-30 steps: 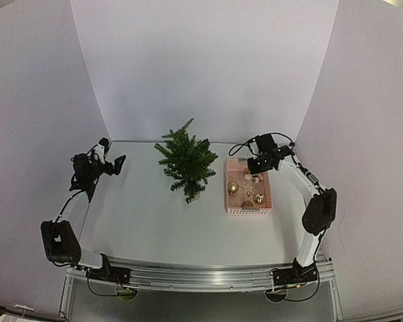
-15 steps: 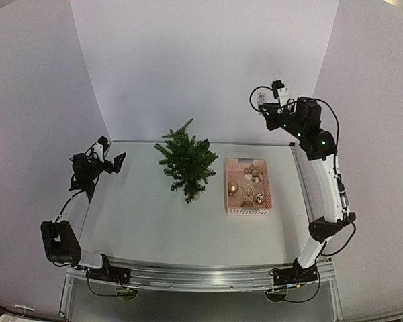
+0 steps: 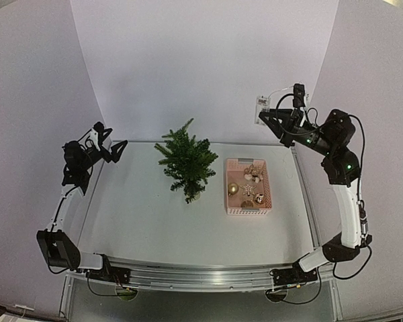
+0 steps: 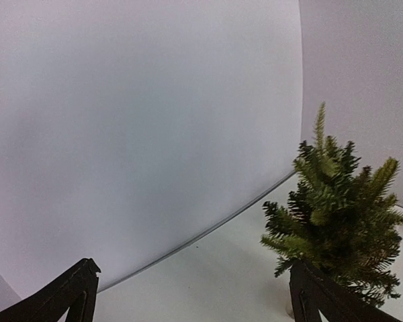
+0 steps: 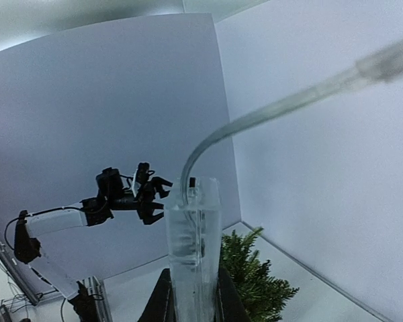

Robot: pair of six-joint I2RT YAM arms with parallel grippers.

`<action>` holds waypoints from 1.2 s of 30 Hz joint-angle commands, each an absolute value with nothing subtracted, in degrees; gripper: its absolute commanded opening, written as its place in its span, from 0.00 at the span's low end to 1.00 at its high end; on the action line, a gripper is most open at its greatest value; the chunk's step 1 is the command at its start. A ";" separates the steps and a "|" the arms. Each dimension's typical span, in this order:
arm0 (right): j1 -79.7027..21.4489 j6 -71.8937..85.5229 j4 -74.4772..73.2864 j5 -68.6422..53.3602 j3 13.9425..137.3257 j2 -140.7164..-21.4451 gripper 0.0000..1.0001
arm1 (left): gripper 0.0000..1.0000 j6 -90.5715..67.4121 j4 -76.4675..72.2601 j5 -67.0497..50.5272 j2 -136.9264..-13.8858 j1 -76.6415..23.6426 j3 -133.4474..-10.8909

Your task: Decorate the small christmas tree

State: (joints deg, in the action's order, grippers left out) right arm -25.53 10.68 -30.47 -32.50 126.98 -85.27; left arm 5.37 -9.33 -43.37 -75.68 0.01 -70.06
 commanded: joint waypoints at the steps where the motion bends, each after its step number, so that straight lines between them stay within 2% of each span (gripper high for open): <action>1: -25.89 18.61 -27.97 -42.06 126.30 -83.21 0.05 | 1.00 6.62 2.43 -52.55 -77.87 -10.38 -83.87; 6: -26.17 27.61 -18.40 -46.26 121.08 -81.07 0.04 | 1.00 4.84 3.45 -53.68 -83.28 -25.12 -91.07; 10: -26.37 34.12 -7.49 -48.01 114.89 -77.77 0.05 | 1.00 -0.41 -9.08 -51.26 -87.74 -37.69 -90.21; 13: -26.37 35.87 -5.83 -48.34 114.27 -77.03 0.04 | 1.00 -5.59 -17.00 -46.80 -93.95 -43.21 -92.11; 16: -26.38 37.31 -4.50 -48.94 114.18 -77.22 0.05 | 1.00 -4.45 -21.91 -42.46 -100.29 -48.09 -95.80; 27: -26.48 39.91 -1.40 -50.58 117.87 -80.88 0.05 | 1.00 -7.44 -27.27 -37.65 -122.43 -54.17 -118.32; 31: -26.52 39.69 -1.23 -51.14 118.22 -81.36 0.05 | 1.00 -8.15 -28.26 -37.62 -125.09 -54.66 -120.76; 36: -26.47 38.42 -1.24 -50.98 118.18 -81.49 0.06 | 1.00 -9.80 -27.82 -44.74 -125.73 -56.02 -119.77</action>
